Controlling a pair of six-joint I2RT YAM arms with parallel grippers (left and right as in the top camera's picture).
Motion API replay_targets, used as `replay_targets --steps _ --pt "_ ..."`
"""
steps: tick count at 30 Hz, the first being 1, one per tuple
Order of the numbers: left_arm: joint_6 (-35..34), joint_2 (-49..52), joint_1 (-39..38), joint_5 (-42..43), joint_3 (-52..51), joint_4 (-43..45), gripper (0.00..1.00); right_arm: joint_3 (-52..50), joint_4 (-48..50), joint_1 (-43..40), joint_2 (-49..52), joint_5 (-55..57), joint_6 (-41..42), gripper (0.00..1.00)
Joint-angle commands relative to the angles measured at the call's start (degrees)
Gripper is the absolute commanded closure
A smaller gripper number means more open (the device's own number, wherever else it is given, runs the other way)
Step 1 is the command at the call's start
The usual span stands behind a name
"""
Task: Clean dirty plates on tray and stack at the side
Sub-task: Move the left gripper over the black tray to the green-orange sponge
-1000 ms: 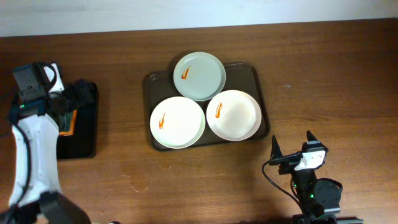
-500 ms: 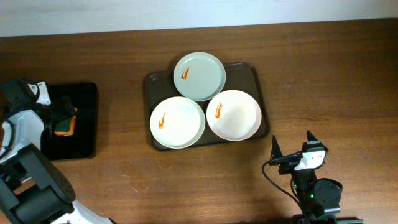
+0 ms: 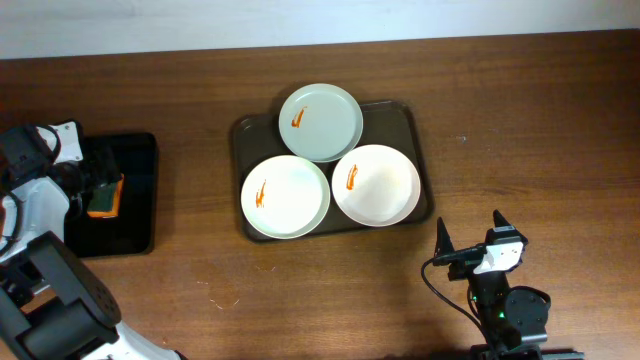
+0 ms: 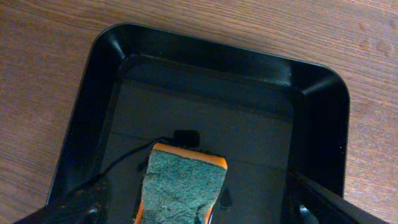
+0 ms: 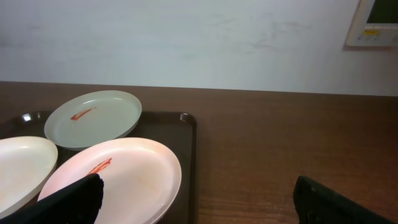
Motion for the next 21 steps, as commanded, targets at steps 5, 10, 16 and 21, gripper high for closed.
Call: replay_targets --steps 5,10,16,21 --pt "1.31 2.95 0.13 1.03 0.70 1.01 0.12 -0.31 -0.33 -0.37 -0.11 0.31 0.22 0.01" --pt "11.54 5.68 0.09 1.03 0.70 2.38 0.15 -0.31 -0.31 -0.37 -0.11 0.28 0.22 0.01" --pt "11.69 8.63 -0.02 1.03 0.70 2.62 0.26 -0.31 -0.31 -0.37 -0.11 0.31 0.22 0.02" --pt "11.67 11.15 -0.02 0.83 0.70 1.14 0.32 -0.31 -0.33 -0.37 -0.11 0.31 0.24 0.02"
